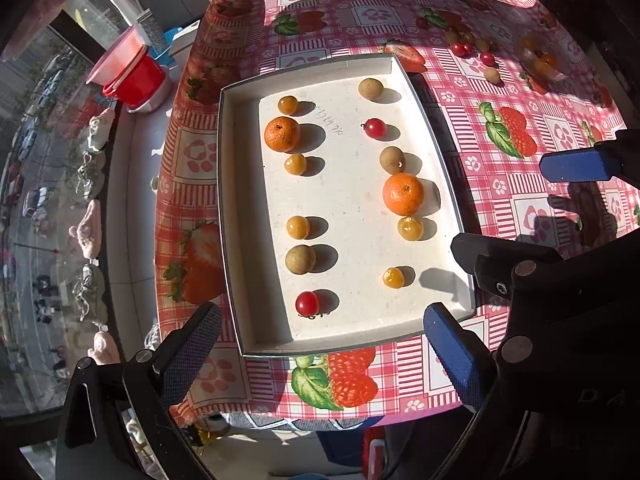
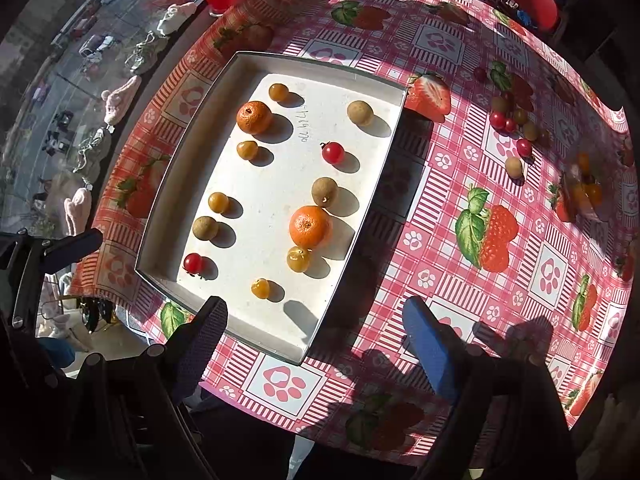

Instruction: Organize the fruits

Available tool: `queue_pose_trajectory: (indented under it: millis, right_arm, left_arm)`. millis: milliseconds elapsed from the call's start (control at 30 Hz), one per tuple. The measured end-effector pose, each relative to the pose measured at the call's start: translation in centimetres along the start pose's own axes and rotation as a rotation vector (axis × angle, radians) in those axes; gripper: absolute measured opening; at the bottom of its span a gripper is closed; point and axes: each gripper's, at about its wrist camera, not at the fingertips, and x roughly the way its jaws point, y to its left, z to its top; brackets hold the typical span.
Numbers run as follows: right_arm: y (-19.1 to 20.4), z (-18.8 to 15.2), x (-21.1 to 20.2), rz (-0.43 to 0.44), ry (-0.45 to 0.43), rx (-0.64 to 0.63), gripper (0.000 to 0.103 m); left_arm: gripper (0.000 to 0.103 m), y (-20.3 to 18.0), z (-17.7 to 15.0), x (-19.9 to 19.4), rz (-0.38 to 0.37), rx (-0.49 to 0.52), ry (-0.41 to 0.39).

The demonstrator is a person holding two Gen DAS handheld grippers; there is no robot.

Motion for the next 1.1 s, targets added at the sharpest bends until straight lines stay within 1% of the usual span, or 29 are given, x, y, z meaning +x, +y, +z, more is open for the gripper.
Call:
queue_pose_trajectory:
  millis: [567,967,1100]
  right_arm:
    - [0.15,0.16,0.19,-0.001,0.006,0.004,0.091]
    - [0.1,0.27,0.42,0.007,0.012,-0.013,0.091]
    - [0.07,0.28,0.42,0.007,0.013,-0.014,0.091]
  left_arm:
    - [0.101,-0.14,0.11,0.38,-0.008,-0.001,0.021]
    - [0.101,-0.24,0.24,0.26,-0.023,-0.001,0.016]
    - [0.101,-0.3,0.25,0.36,-0.018,0.002,0.023]
